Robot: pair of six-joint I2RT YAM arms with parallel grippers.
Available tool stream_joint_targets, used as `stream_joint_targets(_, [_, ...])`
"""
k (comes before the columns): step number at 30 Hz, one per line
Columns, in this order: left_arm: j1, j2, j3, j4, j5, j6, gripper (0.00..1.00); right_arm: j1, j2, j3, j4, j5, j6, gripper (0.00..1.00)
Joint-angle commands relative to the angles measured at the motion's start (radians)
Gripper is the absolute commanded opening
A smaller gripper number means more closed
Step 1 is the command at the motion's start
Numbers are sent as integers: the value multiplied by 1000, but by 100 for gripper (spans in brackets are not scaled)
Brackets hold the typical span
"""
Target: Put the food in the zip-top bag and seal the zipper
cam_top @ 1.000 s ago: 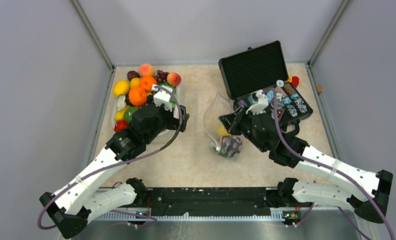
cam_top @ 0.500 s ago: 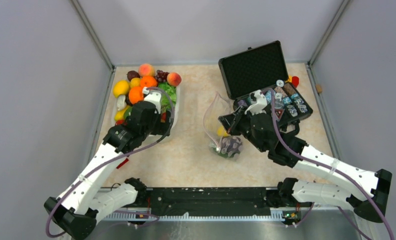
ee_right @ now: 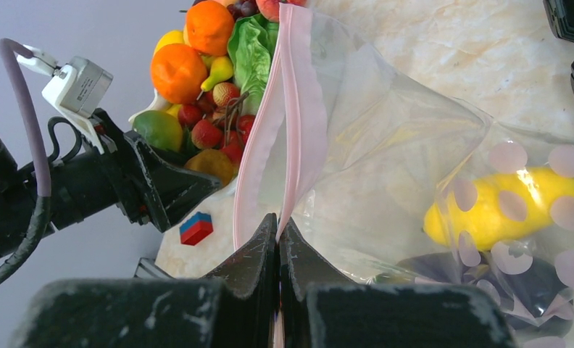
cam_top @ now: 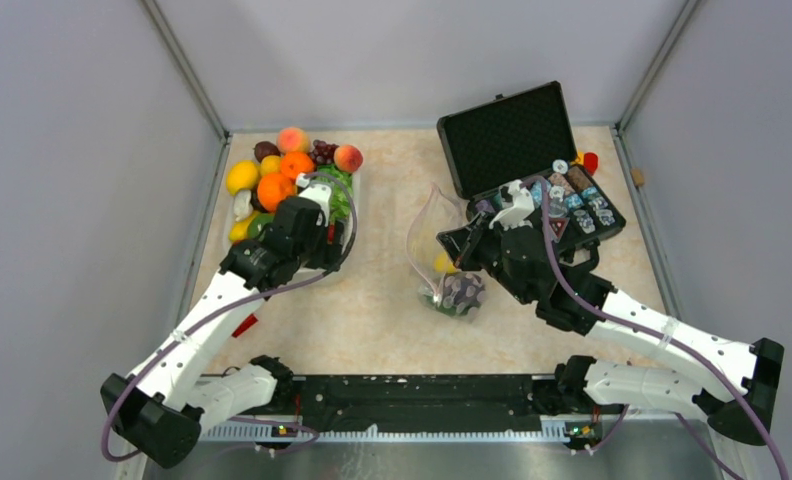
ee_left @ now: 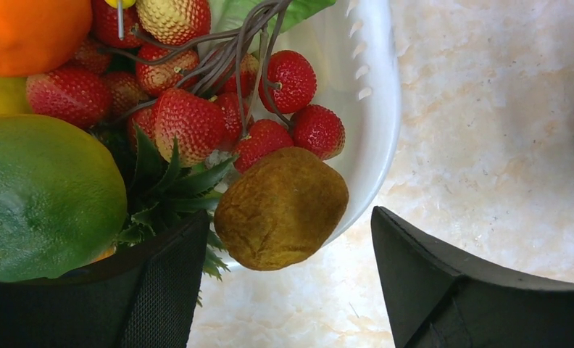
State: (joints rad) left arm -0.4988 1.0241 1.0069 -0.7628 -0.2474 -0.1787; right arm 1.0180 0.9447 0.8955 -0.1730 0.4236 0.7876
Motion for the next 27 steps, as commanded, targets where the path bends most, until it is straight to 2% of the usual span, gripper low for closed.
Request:
stream_joint_targets(1, [10,18,0,38,5,15,80,-3,-2,23,10,6,-14,0])
stream_joint_targets(9, [14,52,7,38,11,29,79,-3,-4,23,10,6,-16,0])
stream_joint_targets(13, [16,65,12,36,11,37,64,-4,-2,25,11,4,-19,0])
stream_joint_targets(20, [17,36,29,30,18,51,47,-2,-4,28,8,7,-21,0])
stream_joint_targets(23, [18,-10,40,59,70,56,45,-3,-4,24,13,8,-19,0])
stream_joint_targets(27, [16,-103,45,157,212,37,46,-3,-4,18,15,11,-18,0])
